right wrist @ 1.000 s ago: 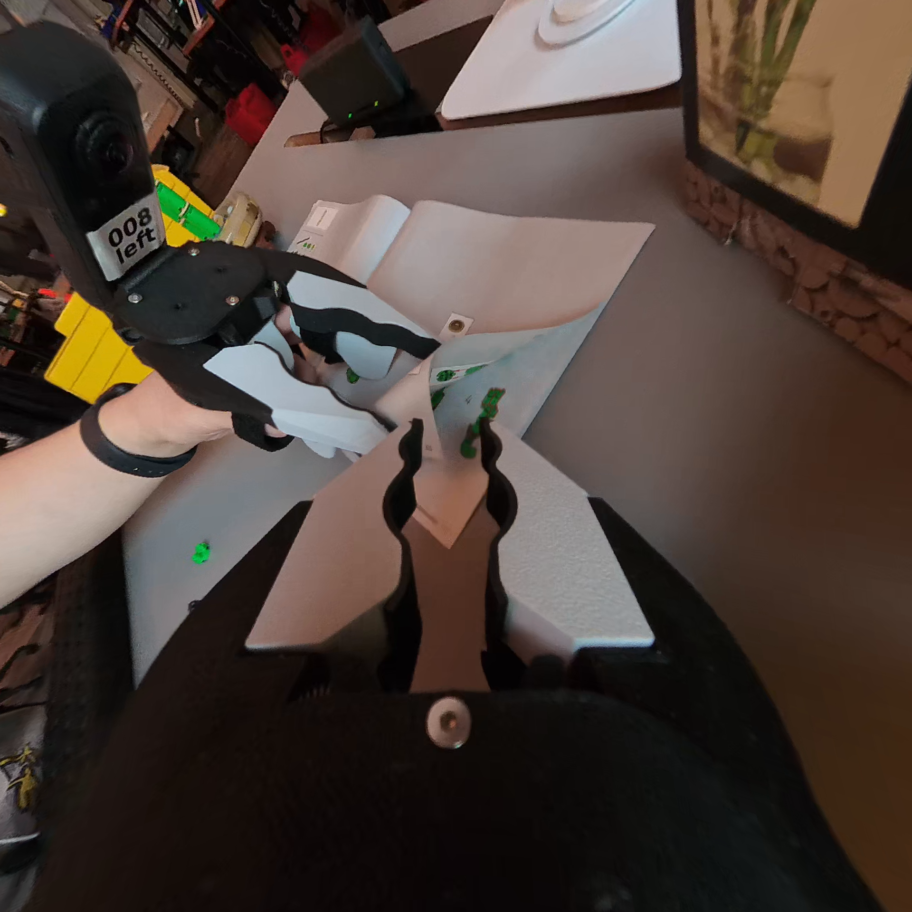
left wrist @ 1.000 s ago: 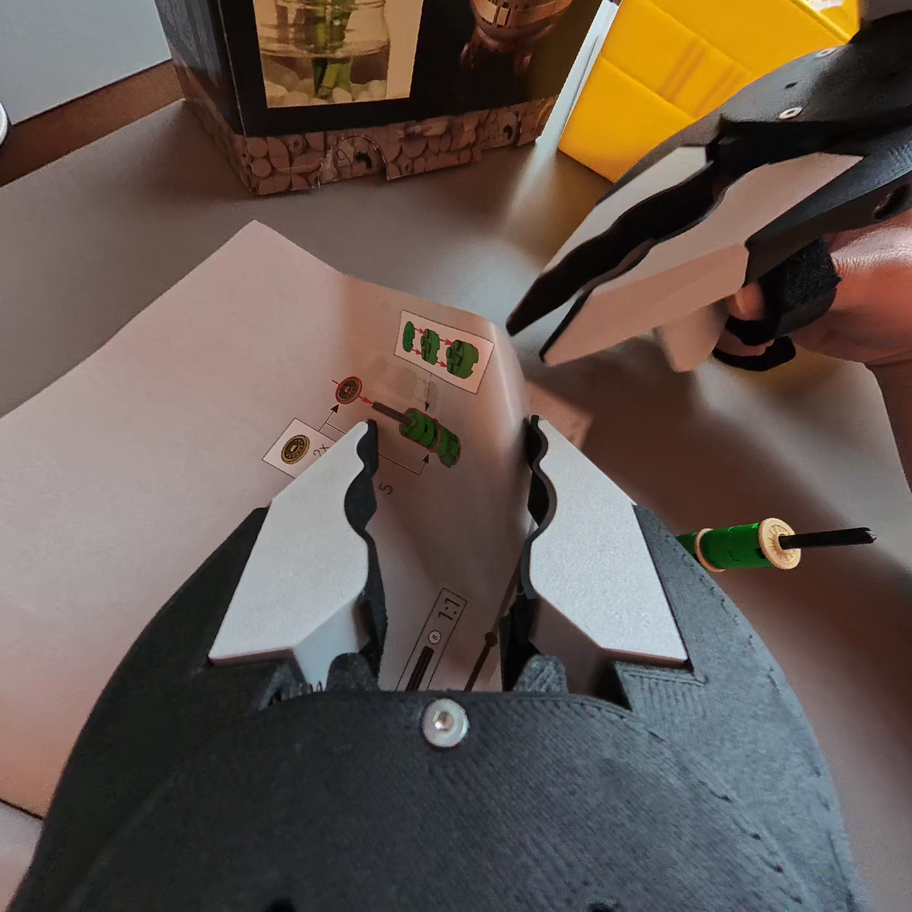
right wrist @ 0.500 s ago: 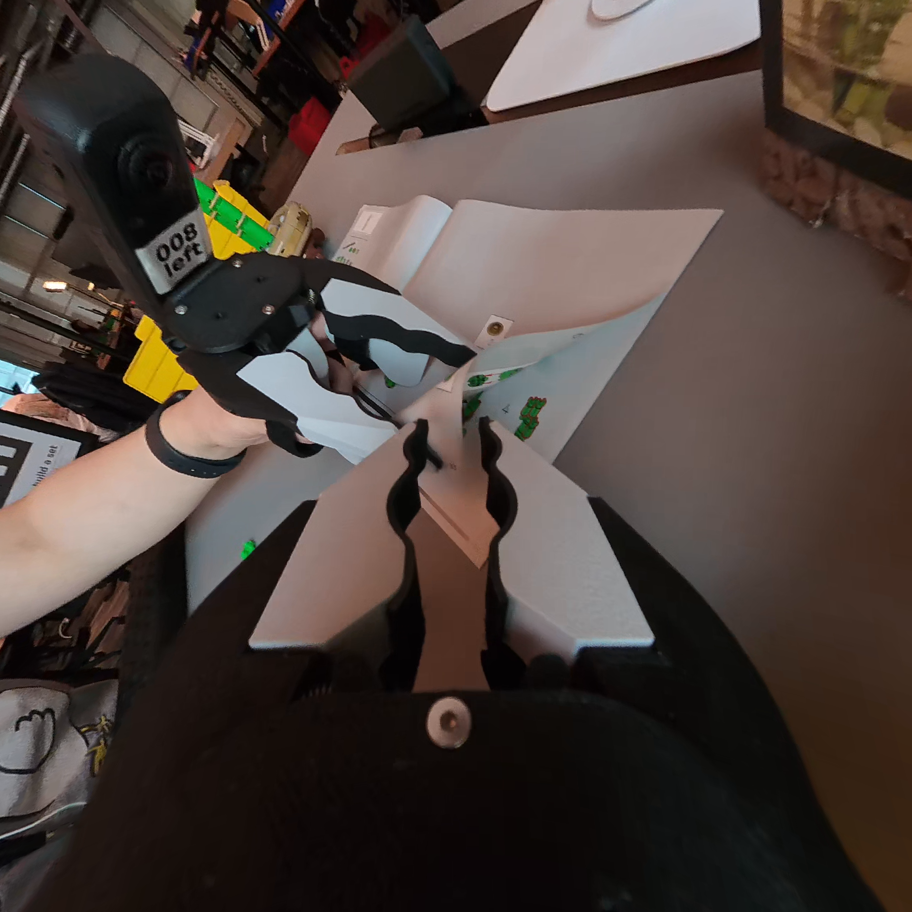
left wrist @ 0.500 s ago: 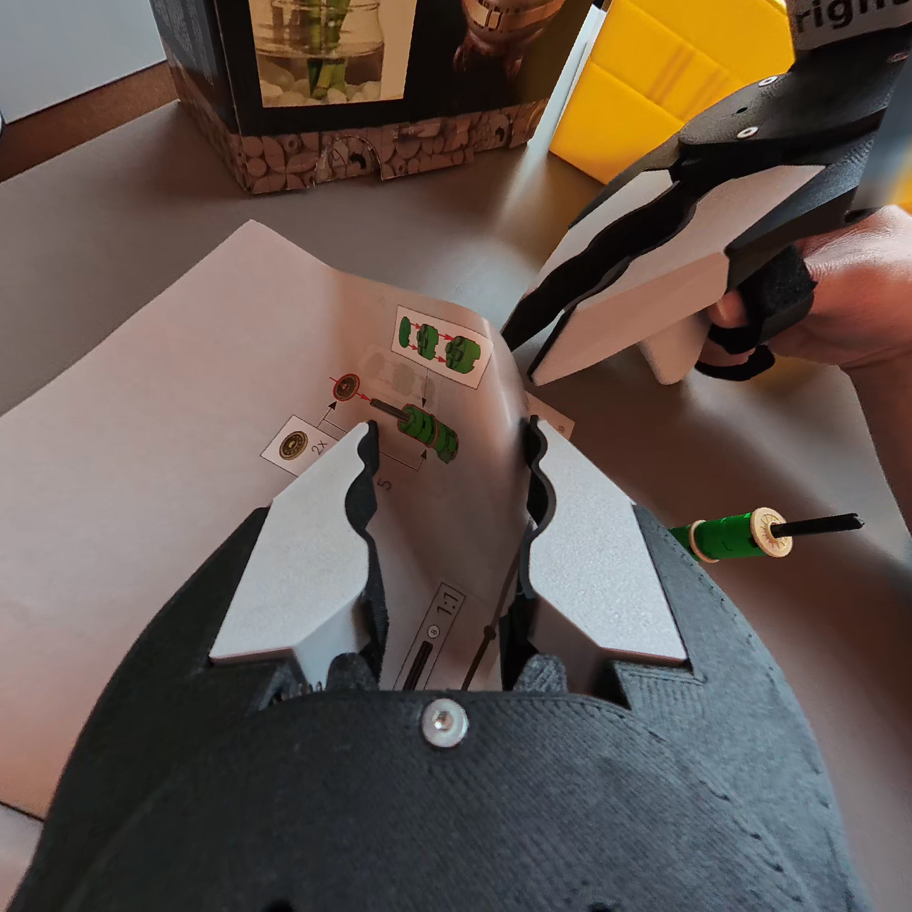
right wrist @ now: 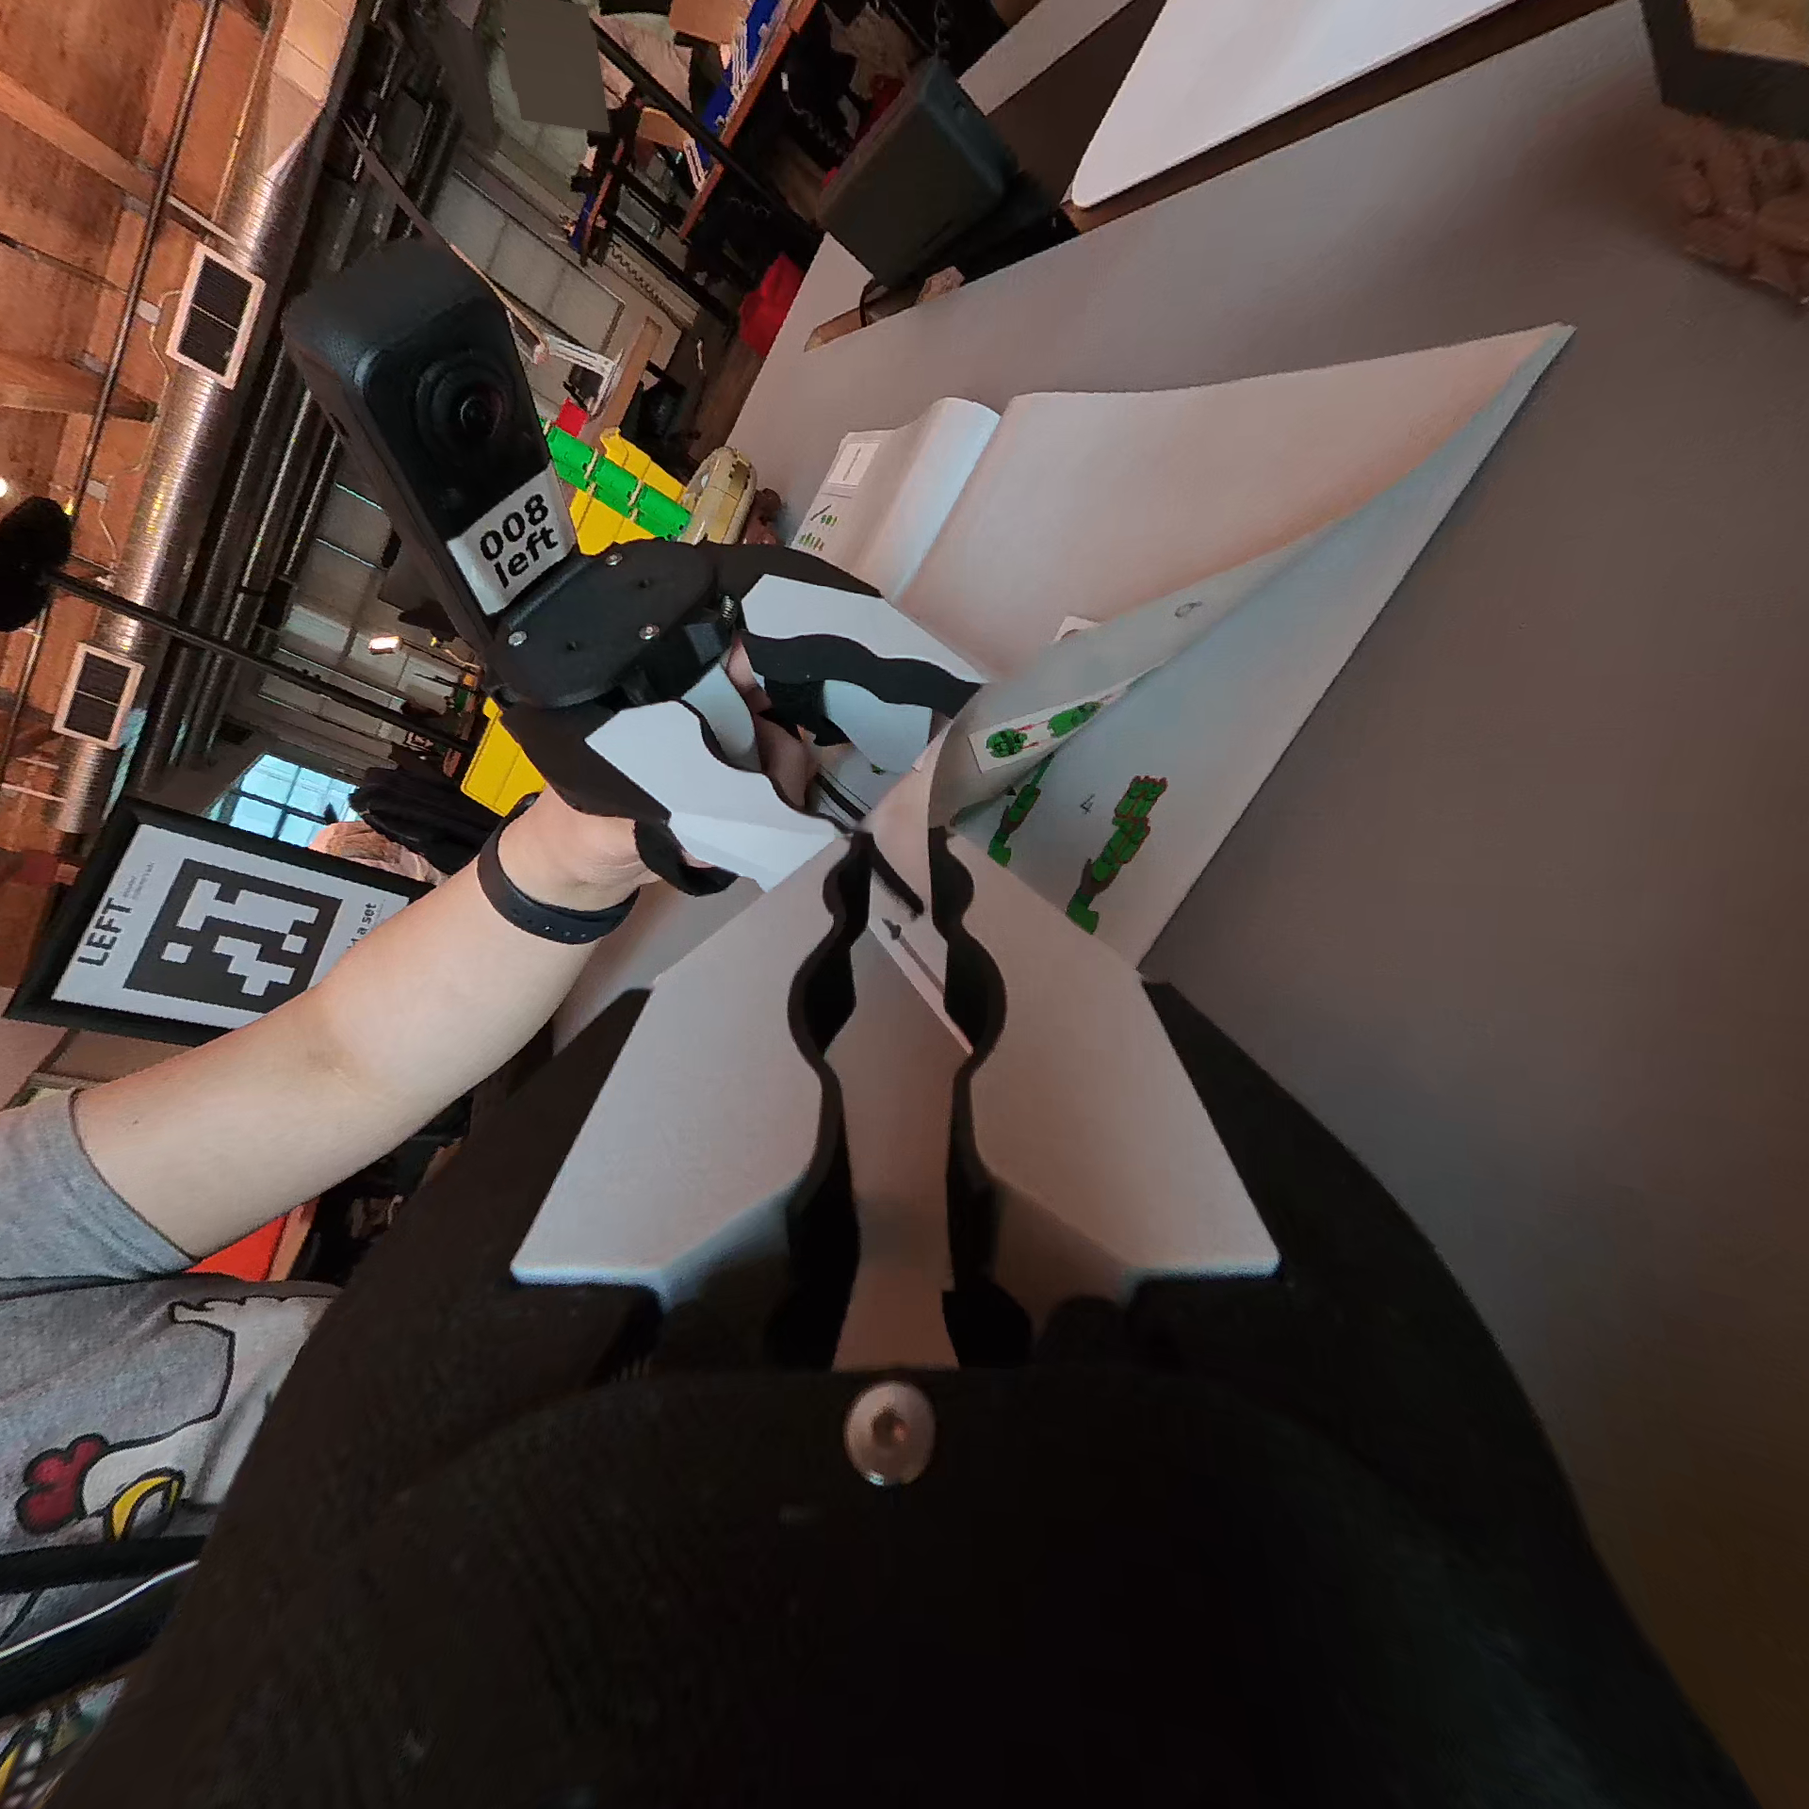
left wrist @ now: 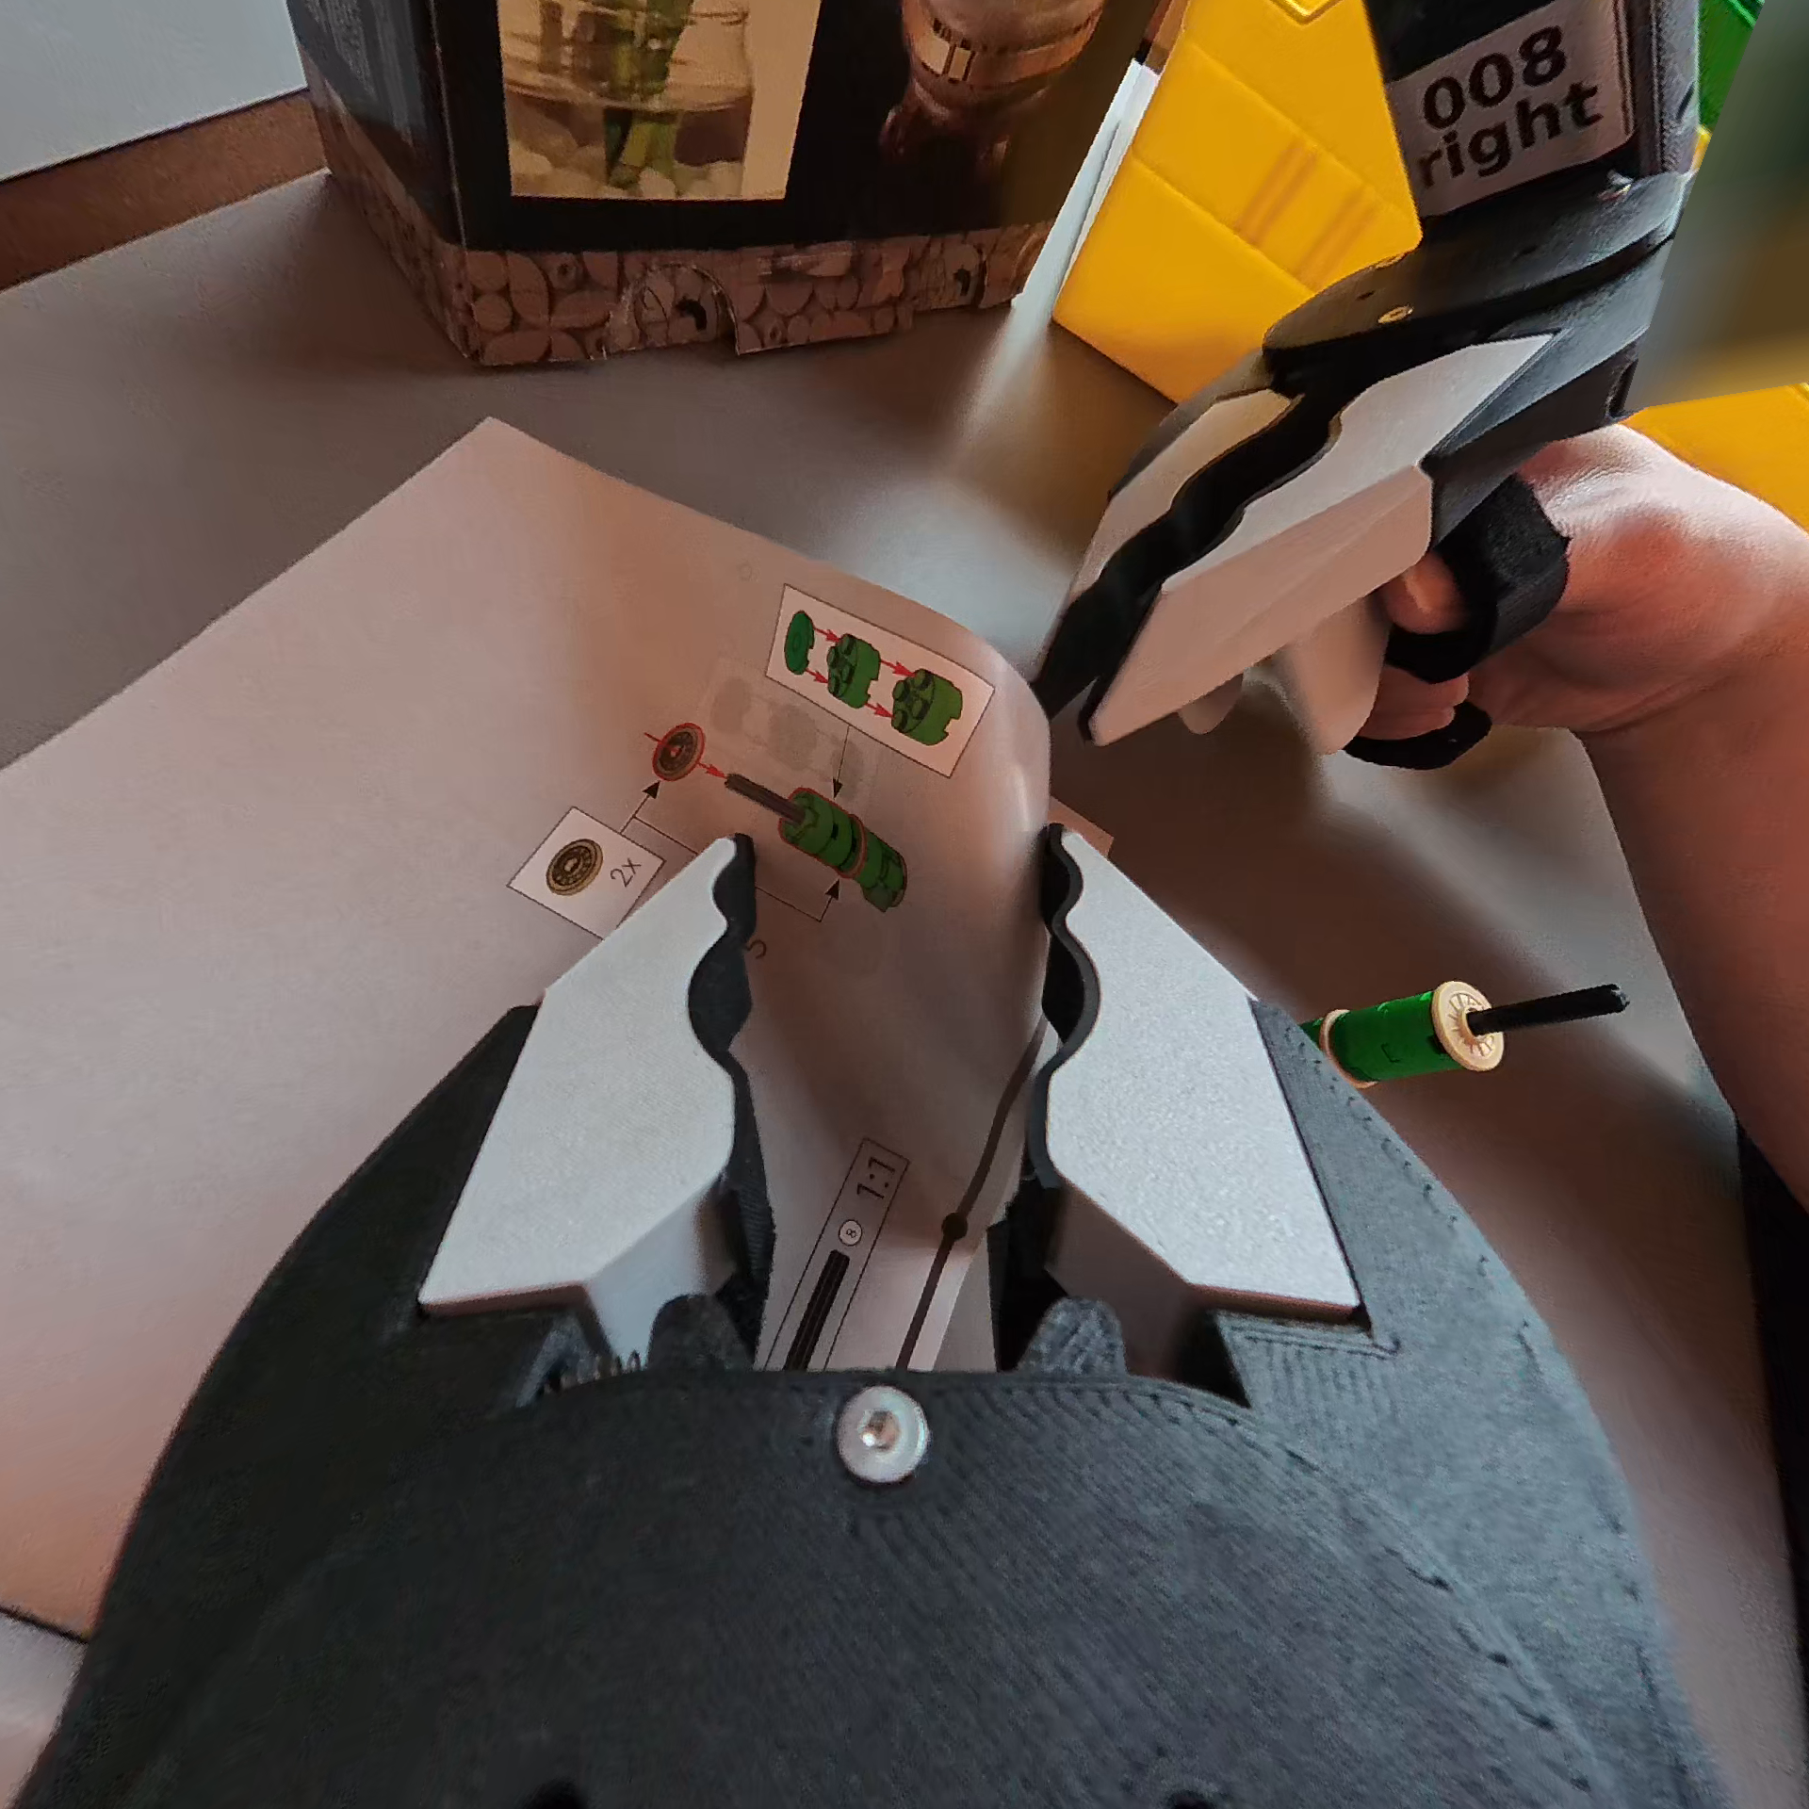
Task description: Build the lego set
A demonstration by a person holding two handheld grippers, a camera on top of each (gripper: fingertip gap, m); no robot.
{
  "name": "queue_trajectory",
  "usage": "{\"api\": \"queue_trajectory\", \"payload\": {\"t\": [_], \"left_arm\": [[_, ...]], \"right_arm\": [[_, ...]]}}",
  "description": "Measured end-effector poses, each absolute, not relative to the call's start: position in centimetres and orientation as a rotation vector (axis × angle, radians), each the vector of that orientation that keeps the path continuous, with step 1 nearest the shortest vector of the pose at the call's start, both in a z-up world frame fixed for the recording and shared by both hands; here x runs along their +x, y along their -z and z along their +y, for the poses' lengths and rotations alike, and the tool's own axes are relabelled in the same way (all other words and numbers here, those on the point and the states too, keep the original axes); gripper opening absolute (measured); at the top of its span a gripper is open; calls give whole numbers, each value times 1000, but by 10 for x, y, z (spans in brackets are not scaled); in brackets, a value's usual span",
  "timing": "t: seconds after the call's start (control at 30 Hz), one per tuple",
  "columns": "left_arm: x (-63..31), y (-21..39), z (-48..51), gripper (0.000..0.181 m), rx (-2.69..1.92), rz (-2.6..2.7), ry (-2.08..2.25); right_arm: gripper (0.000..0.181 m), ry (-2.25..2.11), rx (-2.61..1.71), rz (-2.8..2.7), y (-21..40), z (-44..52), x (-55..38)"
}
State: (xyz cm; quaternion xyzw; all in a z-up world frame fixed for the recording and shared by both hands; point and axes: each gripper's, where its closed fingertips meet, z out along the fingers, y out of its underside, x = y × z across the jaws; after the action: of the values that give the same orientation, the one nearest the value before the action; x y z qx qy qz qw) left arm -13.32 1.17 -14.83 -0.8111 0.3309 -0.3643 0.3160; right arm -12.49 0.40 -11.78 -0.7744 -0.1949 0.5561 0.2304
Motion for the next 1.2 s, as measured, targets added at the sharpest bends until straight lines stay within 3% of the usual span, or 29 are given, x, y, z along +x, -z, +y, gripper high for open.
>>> {"api": "queue_trajectory", "payload": {"t": [0.43,0.73,0.97,1.2], "left_arm": [[-143,137,1,65,-2059,943,916],[-158,160,1,61,-2085,1029,597],[-158,157,-1,61,-2076,1007,626],[-157,154,-4,65,-2072,986,690]], "right_arm": [[0,-1621,-2139,-541,117,-4,-126],[10,-1586,-2209,-533,128,-3,-122],[25,-1450,-2215,-557,135,6,-119],[26,-1512,-2186,-586,134,3,-133]]}}
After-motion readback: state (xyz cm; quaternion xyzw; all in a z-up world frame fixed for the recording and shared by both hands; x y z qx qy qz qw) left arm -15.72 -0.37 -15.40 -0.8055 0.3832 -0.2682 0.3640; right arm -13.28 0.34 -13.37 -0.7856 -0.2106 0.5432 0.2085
